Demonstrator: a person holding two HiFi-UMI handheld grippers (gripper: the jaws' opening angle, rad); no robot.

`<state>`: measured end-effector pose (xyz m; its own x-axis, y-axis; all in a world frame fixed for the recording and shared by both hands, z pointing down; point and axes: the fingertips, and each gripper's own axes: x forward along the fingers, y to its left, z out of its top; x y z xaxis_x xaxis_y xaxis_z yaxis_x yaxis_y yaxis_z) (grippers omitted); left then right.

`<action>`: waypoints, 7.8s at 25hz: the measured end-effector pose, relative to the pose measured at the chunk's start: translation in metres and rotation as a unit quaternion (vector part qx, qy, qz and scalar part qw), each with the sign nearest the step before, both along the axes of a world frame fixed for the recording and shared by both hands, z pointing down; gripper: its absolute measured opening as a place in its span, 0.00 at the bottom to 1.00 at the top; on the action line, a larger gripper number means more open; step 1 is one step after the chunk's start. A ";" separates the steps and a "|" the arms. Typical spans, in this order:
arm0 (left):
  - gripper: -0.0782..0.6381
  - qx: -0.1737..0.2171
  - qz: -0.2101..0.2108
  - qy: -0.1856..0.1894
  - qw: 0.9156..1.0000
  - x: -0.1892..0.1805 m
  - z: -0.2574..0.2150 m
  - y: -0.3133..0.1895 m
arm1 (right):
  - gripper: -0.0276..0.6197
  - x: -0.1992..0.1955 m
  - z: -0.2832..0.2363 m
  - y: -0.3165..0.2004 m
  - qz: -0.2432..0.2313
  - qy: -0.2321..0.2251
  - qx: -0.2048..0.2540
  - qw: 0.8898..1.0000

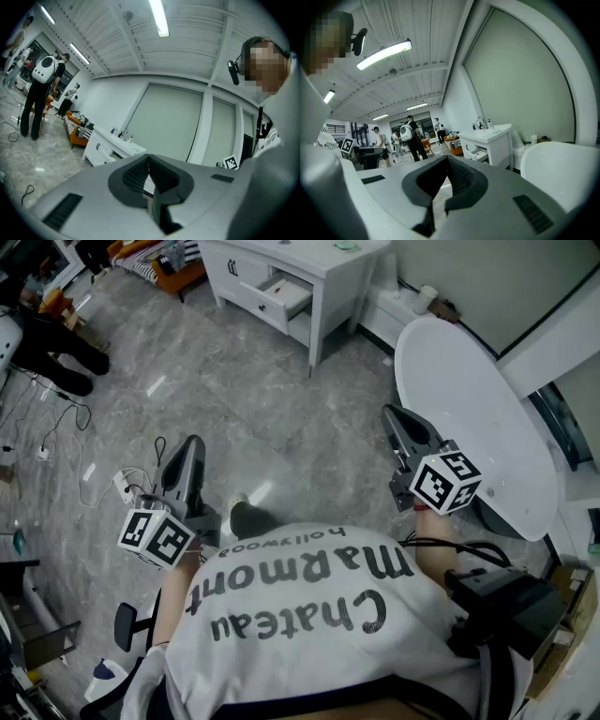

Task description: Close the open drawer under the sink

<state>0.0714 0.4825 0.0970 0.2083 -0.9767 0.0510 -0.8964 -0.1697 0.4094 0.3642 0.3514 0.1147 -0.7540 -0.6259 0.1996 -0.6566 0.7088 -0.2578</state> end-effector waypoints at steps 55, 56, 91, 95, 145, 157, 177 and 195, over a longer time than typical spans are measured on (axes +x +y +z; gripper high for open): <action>0.12 0.056 0.139 -0.021 0.988 -0.291 -0.009 -0.212 | 0.06 -0.304 0.004 -0.141 0.052 -0.020 -0.045 0.997; 0.12 0.053 0.139 -0.022 0.989 -0.290 -0.006 -0.212 | 0.06 -0.302 0.003 -0.142 0.055 -0.026 -0.044 0.997; 0.12 -0.041 0.104 -0.007 0.994 -0.357 0.040 -0.355 | 0.06 -0.423 0.022 -0.342 -0.025 -0.039 -0.102 0.994; 0.12 -0.053 0.089 0.000 0.995 -0.360 0.041 -0.360 | 0.06 -0.420 0.028 -0.349 -0.021 -0.044 -0.109 0.993; 0.12 -0.093 0.169 -0.014 0.981 -0.243 0.111 -0.605 | 0.06 -0.289 0.112 -0.523 0.079 -0.200 -0.164 0.963; 0.12 -0.192 0.258 -0.088 0.943 -0.223 0.278 -0.680 | 0.06 -0.283 0.207 -0.519 0.165 -0.186 -0.238 0.939; 0.31 -0.129 0.289 -0.122 0.941 -0.187 0.460 -0.736 | 0.06 -0.250 0.422 -0.541 0.206 -0.163 -0.257 0.930; 0.31 0.013 0.364 -0.177 0.915 -0.161 0.503 -0.741 | 0.06 -0.198 0.537 -0.630 0.238 -0.153 -0.140 0.949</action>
